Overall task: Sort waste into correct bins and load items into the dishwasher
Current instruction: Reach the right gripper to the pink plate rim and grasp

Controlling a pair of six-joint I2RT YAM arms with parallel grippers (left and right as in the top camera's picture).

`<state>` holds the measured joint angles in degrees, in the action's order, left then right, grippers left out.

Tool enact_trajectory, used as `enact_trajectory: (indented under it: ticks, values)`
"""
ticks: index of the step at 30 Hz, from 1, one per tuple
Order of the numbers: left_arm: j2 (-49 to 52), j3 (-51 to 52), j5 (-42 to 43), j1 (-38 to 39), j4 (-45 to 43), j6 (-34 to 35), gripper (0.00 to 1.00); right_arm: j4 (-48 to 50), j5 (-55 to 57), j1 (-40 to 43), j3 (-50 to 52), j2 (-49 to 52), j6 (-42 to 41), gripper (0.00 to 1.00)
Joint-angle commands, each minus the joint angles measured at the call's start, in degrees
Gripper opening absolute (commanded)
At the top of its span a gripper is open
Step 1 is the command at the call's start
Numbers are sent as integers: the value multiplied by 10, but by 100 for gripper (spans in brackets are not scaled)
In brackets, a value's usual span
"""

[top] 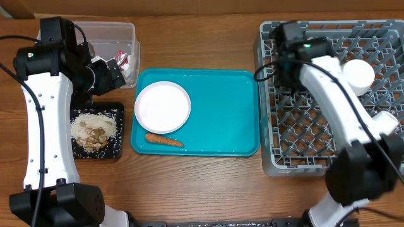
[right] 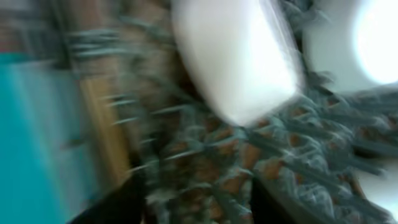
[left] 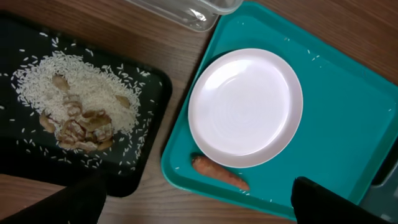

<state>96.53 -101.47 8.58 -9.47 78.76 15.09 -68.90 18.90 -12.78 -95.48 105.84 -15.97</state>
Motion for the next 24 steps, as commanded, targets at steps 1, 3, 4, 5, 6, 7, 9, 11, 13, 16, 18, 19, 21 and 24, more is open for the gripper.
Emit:
enact_trajectory:
  ticks: [1,3,4,5,6,7,9,11,13,16,18,19,21,24]
  values:
    - [-6,-9,-19,2,9,1,97,26,-281,-2,-21,-40,103,59]
    - [-6,-8,-19,2,11,2,97,38,-349,-11,-21,-38,102,59]
    - [-6,-8,-19,2,12,2,97,45,-370,-19,-20,-35,102,60]
    - [-6,-7,-19,2,12,2,97,52,-375,-28,-20,-32,102,59]
    - [-6,-6,-19,2,12,2,97,60,-374,-41,-20,-28,100,59]
    - [-6,-6,-19,2,13,2,97,71,-372,-56,-20,-22,100,60]
    - [-6,-6,-19,2,12,2,97,89,-369,-83,-20,-11,100,61]
    - [-6,-6,-19,2,12,2,98,105,-364,-110,-20,4,91,60]
    - [-6,-6,-19,2,12,2,98,121,-339,-134,-20,24,60,60]
    - [-6,-6,-19,2,12,2,98,144,-321,-163,-20,58,50,60]
    - [-6,-6,-19,2,12,2,98,162,-300,-181,-20,84,42,59]
    - [-6,-6,-19,2,12,2,98,171,-282,-190,-20,97,35,59]
    - [-6,-6,-19,2,12,2,98,187,-248,-208,-20,126,35,59]
    - [-6,-6,-19,2,12,2,98,212,-229,-229,-20,161,35,59]
